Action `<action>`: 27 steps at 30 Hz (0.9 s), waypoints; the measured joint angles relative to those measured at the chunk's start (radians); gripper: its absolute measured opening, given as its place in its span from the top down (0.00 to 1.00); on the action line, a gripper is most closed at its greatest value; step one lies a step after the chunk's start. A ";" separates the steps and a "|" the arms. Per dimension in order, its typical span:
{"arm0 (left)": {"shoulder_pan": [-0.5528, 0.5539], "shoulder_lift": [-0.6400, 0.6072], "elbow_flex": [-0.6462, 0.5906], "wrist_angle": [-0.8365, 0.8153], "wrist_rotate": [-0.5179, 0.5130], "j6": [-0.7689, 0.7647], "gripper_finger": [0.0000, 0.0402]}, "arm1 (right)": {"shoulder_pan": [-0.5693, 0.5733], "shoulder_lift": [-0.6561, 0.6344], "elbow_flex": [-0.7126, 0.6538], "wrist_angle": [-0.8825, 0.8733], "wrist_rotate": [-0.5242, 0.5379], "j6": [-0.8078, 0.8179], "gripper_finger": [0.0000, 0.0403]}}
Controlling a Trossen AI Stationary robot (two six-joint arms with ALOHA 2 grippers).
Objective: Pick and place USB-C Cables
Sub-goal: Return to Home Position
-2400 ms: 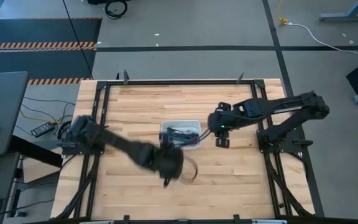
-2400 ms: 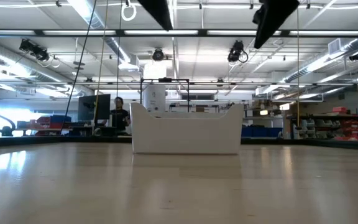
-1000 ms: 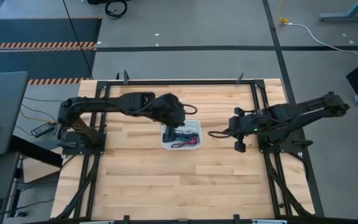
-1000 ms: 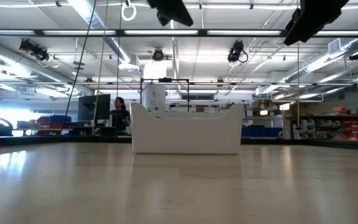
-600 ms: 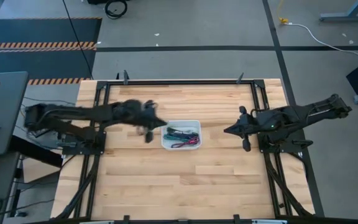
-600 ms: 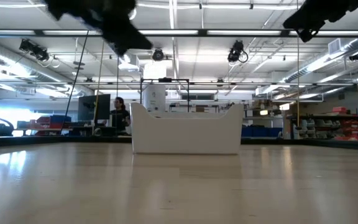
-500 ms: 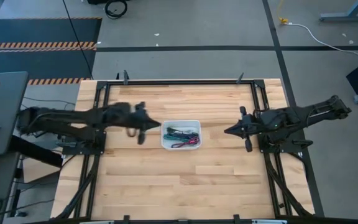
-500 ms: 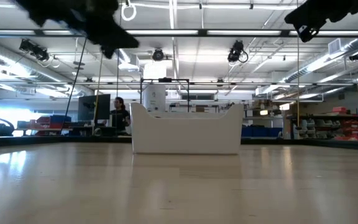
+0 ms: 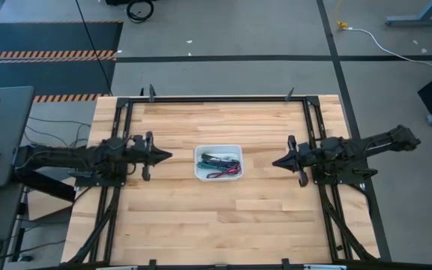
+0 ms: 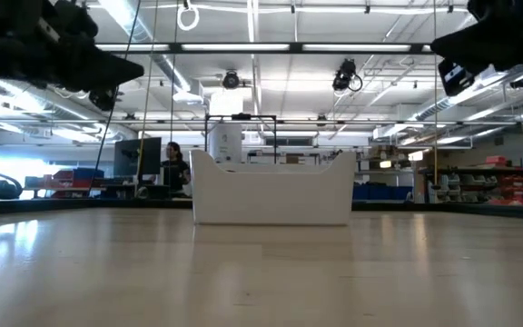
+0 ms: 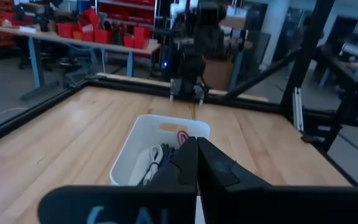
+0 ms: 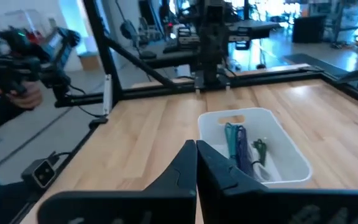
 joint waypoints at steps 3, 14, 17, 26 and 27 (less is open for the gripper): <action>0.000 -0.054 -0.051 0.015 0.000 -0.004 0.99 | -0.009 -0.042 -0.072 0.089 -0.041 -0.001 0.99; -0.014 -0.132 -0.099 -0.011 0.011 0.004 0.99 | -0.061 -0.161 -0.218 0.197 -0.115 0.000 0.99; -0.023 -0.130 -0.099 -0.012 0.002 0.006 0.99 | -0.075 -0.168 -0.218 0.198 -0.126 -0.003 0.99; -0.049 -0.137 -0.100 -0.040 -0.038 0.026 0.99 | -0.100 -0.167 -0.218 0.199 -0.175 -0.029 0.99; -0.049 -0.143 -0.100 -0.058 -0.037 0.026 0.99 | -0.103 -0.172 -0.218 0.198 -0.175 -0.026 0.99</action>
